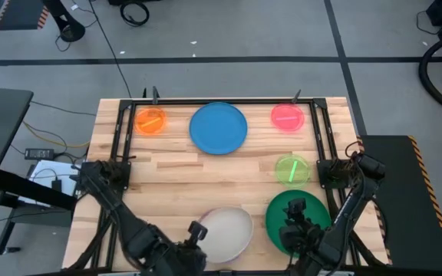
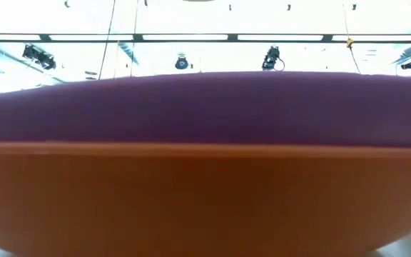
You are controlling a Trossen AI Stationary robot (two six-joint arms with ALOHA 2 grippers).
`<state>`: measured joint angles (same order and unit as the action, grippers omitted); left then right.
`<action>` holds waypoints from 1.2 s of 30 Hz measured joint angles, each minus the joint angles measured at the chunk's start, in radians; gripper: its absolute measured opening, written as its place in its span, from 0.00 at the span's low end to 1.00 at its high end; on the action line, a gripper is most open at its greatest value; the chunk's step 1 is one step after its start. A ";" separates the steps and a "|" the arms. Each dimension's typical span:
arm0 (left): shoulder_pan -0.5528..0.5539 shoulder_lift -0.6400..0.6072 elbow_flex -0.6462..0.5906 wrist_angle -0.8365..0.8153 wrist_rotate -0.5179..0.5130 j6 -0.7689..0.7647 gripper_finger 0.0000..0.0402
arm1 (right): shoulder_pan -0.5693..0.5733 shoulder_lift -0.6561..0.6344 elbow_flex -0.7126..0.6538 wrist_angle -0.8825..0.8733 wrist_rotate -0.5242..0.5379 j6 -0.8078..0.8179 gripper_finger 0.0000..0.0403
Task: Stack plastic plates
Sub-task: Stack the gray plate on top of the purple plate
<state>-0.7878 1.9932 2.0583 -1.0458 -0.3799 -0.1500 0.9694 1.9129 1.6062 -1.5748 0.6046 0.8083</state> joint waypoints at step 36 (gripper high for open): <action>0.022 0.322 -0.003 -0.115 -0.020 0.214 0.03 | -0.069 -0.010 0.000 0.092 0.031 -0.032 0.52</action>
<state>-0.7656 2.3154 2.0550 -1.1603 -0.4002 0.0641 0.9009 1.9034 1.6066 -1.4828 0.6357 0.7761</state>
